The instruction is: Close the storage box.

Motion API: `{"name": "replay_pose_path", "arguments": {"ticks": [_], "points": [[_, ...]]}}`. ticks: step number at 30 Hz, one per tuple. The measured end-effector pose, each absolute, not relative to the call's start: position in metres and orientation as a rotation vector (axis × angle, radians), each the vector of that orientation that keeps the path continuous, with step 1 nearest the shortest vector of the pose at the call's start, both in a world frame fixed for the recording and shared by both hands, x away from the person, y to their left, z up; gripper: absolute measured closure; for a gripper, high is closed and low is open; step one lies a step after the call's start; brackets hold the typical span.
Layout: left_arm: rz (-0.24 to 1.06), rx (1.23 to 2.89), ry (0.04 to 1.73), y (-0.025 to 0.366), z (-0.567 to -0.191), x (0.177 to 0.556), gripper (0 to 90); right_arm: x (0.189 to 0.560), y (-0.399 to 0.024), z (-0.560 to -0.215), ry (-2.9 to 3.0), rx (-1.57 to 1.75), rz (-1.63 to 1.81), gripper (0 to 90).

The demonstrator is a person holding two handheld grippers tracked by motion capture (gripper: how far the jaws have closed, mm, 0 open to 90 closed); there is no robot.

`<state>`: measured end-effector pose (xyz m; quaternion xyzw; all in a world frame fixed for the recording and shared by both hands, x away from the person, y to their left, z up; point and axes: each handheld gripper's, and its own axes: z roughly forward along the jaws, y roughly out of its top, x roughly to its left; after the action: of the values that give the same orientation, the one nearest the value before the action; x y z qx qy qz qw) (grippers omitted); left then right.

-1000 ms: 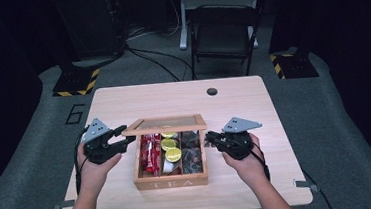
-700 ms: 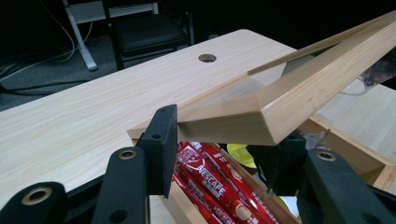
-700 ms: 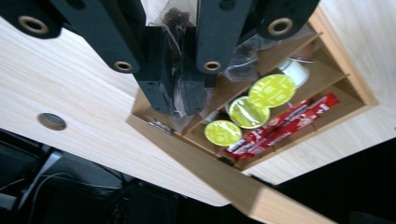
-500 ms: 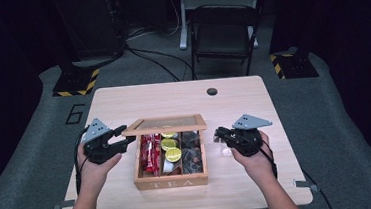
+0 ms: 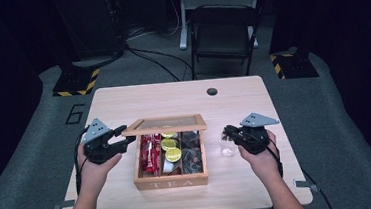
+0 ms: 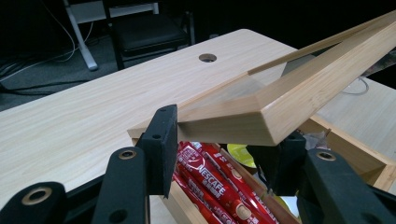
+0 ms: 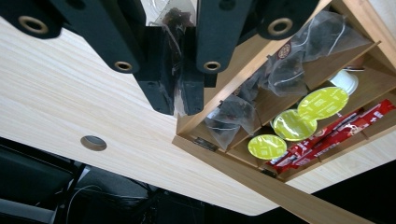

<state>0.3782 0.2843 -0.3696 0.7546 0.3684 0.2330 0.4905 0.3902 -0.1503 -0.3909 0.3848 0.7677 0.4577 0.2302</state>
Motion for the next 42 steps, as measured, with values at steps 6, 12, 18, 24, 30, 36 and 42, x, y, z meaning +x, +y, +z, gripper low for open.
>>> {"name": "replay_pose_path", "arguments": {"ticks": [6, 12, 18, 24, 30, 36, 42], "points": [[0.568, 1.832, 0.895, 0.284, -0.37, 0.378, 52.7, 0.394, -0.153, -0.392, 2.1, 1.081, 1.249, 84.2], [0.566, 1.832, 0.894, 0.284, -0.37, 0.378, 52.8, 0.397, -0.155, -0.395, 2.097, 1.089, 1.237, 84.2], [0.567, 1.833, 0.892, 0.285, -0.37, 0.378, 52.7, 0.4, -0.156, -0.399, 2.099, 1.097, 1.221, 84.2], [0.567, 1.835, 0.892, 0.284, -0.37, 0.378, 52.7, 0.403, -0.158, -0.4, 2.091, 1.107, 1.219, 84.2], [0.566, 1.837, 0.891, 0.285, -0.37, 0.378, 52.7, 0.406, -0.16, -0.403, 2.088, 1.116, 1.209, 84.1], [0.566, 1.837, 0.891, 0.285, -0.37, 0.378, 52.7, 0.407, -0.161, -0.408, 2.094, 1.138, 1.194, 84.1], [0.566, 1.838, 0.891, 0.285, -0.37, 0.378, 52.7, 0.41, -0.161, -0.415, 2.107, 1.153, 1.184, 84.1]]}}
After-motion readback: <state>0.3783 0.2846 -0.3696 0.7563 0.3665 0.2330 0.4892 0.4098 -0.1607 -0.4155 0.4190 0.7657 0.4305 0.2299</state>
